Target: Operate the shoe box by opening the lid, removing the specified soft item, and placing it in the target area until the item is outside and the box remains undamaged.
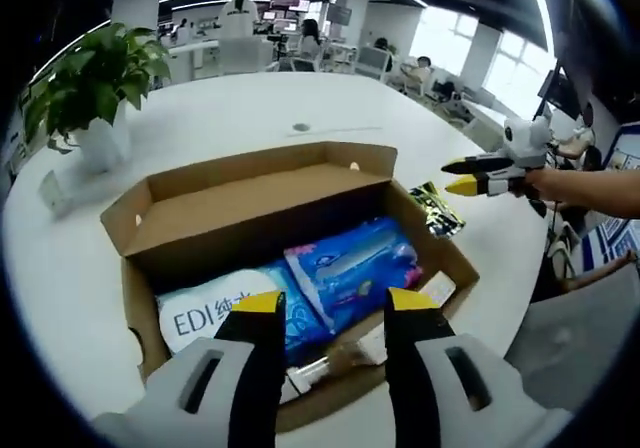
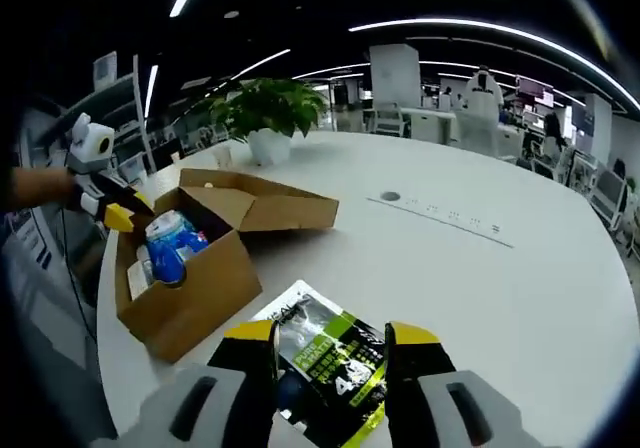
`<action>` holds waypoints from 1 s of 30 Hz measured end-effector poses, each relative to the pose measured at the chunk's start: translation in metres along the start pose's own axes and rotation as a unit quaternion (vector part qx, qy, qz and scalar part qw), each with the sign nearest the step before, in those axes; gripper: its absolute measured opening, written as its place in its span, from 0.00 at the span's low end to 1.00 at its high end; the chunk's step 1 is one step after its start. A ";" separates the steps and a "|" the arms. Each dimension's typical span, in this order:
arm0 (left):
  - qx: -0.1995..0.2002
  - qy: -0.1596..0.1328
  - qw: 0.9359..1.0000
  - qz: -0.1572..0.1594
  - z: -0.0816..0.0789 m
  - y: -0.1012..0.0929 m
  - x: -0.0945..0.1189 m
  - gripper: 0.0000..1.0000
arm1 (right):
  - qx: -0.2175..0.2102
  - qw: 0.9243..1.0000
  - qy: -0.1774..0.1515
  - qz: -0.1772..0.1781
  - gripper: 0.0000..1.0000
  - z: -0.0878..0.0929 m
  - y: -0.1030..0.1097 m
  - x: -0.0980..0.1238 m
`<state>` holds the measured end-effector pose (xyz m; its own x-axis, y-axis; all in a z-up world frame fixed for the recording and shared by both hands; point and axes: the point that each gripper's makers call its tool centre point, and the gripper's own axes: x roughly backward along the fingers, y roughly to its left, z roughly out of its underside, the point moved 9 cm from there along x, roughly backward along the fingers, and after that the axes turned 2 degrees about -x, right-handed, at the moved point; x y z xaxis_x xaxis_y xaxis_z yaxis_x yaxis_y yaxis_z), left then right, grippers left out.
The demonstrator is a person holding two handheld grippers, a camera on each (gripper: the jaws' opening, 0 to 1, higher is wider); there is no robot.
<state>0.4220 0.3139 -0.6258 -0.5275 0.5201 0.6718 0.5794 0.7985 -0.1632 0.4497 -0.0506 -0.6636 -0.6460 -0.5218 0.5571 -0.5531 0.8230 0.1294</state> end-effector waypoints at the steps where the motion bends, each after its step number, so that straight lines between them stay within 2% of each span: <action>1: -0.002 0.001 1.000 0.000 0.001 0.002 0.001 0.41 | 0.006 1.000 -0.003 -0.012 0.44 -0.004 0.006 0.001; 8: -0.027 0.011 1.000 0.002 0.005 0.019 0.005 0.46 | 0.024 0.997 -0.022 -0.066 0.51 -0.026 0.035 0.002; 12: -0.042 0.023 0.999 0.006 0.007 0.027 0.006 0.50 | 0.036 0.994 -0.018 -0.097 0.57 -0.035 0.053 0.000; 25: -0.060 0.052 0.997 0.021 0.008 0.047 0.012 0.52 | 0.078 0.985 0.001 -0.154 0.60 -0.056 0.097 -0.017; 30: -0.085 0.065 0.994 0.028 0.009 0.053 0.013 0.52 | 0.095 0.981 0.010 -0.168 0.60 -0.061 0.112 -0.027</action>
<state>0.4398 0.3654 -0.6324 -0.4131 0.5091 0.7551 0.7083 0.7008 -0.0850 0.4371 0.0695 -0.6136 -0.4009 -0.7501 0.5259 -0.8219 0.5481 0.1552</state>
